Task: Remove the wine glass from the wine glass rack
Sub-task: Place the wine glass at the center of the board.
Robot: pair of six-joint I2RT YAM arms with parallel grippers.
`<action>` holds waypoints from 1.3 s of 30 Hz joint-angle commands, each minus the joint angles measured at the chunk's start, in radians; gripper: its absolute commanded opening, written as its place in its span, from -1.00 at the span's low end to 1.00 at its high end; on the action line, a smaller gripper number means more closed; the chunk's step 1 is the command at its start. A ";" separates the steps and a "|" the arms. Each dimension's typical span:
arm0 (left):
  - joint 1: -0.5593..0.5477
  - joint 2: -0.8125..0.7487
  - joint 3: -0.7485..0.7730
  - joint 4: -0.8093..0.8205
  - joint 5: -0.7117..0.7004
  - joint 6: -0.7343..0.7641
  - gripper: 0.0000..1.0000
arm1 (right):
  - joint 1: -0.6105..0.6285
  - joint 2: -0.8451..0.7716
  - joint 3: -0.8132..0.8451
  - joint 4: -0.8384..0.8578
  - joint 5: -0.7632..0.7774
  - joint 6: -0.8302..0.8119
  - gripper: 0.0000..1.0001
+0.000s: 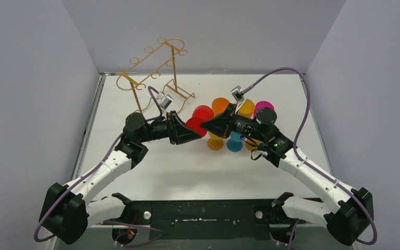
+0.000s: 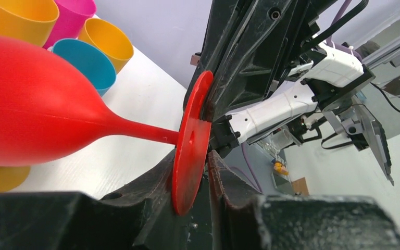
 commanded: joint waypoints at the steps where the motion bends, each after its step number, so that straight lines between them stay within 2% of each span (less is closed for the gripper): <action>1: -0.001 -0.033 0.052 0.059 -0.045 0.034 -0.67 | 0.009 0.002 0.013 0.053 -0.011 -0.018 -1.00; 3: -0.001 -0.033 0.049 0.079 -0.052 0.030 -0.88 | 0.010 0.001 0.011 0.055 -0.009 -0.018 -1.00; 5: 0.001 -0.034 0.046 0.073 -0.073 0.031 -1.00 | 0.009 0.000 0.011 0.057 -0.011 -0.018 -1.00; 8: 0.003 -0.038 0.036 0.059 -0.108 0.040 -1.00 | 0.009 0.001 0.012 0.055 -0.017 -0.022 -0.99; 10: 0.002 -0.039 0.033 0.064 -0.098 0.053 -1.00 | 0.009 -0.002 0.017 0.052 -0.019 -0.028 -0.69; 12: 0.002 -0.043 0.030 0.089 -0.064 0.065 -1.00 | 0.006 -0.007 0.026 0.048 -0.018 -0.034 -0.15; 13: 0.001 -0.048 0.031 0.099 -0.044 0.077 -1.00 | 0.004 -0.012 0.032 0.040 -0.013 -0.045 0.02; 15: -0.002 -0.072 0.030 0.096 -0.023 0.124 -1.00 | -0.003 -0.024 0.053 0.010 0.008 -0.078 0.16; 21: 0.000 -0.169 0.026 -0.021 0.030 0.339 -1.00 | -0.039 -0.053 0.176 -0.160 0.103 -0.194 0.39; 26: 0.001 -0.164 0.035 -0.090 0.088 0.407 -1.00 | -0.106 -0.070 0.226 -0.228 0.142 -0.229 0.43; 30: 0.001 -0.168 0.007 -0.045 0.083 0.404 -1.00 | -0.184 -0.067 0.219 -0.230 0.122 -0.187 0.41; 36: 0.000 -0.196 -0.043 0.022 0.121 0.427 -1.00 | -0.326 -0.014 0.196 -0.156 -0.115 -0.030 0.40; 39: -0.003 -0.198 -0.073 0.116 0.255 0.438 -1.00 | -0.365 0.018 0.167 -0.028 -0.258 0.102 0.40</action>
